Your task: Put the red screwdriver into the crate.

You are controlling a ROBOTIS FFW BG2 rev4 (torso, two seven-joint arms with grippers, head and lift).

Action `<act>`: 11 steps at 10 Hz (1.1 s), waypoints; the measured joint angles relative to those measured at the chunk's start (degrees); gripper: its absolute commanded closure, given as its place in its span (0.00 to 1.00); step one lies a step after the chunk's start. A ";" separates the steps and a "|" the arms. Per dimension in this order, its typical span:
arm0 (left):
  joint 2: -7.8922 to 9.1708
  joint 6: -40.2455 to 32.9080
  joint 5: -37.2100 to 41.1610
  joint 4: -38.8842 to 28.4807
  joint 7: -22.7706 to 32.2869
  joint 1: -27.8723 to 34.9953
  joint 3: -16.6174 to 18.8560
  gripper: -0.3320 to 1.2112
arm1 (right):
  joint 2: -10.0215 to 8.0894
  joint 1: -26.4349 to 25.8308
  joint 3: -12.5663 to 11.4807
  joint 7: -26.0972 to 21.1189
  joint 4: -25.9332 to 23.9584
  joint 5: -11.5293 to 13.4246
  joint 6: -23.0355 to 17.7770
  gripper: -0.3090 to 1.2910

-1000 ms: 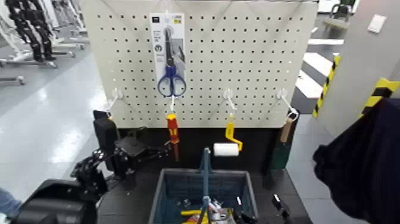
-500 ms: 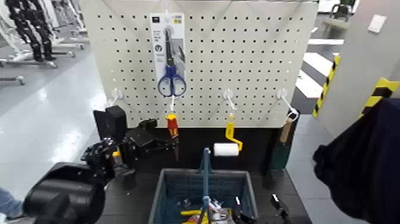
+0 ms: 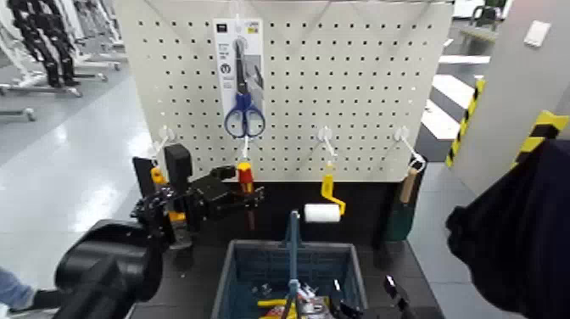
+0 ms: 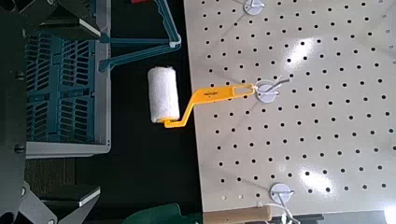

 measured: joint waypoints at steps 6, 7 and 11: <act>-0.31 -0.13 0.46 1.49 -0.42 -1.23 -1.52 0.97 | -0.09 -0.16 0.18 0.01 0.19 -0.15 -0.09 0.28; -0.33 -0.12 0.46 1.22 -0.39 -0.92 -1.40 0.97 | -0.10 -0.12 0.15 0.00 0.20 -0.15 -0.08 0.28; -0.56 -0.03 0.62 -0.28 -0.33 0.44 -0.64 0.98 | -0.11 -0.09 0.11 0.00 0.19 -0.16 0.05 0.28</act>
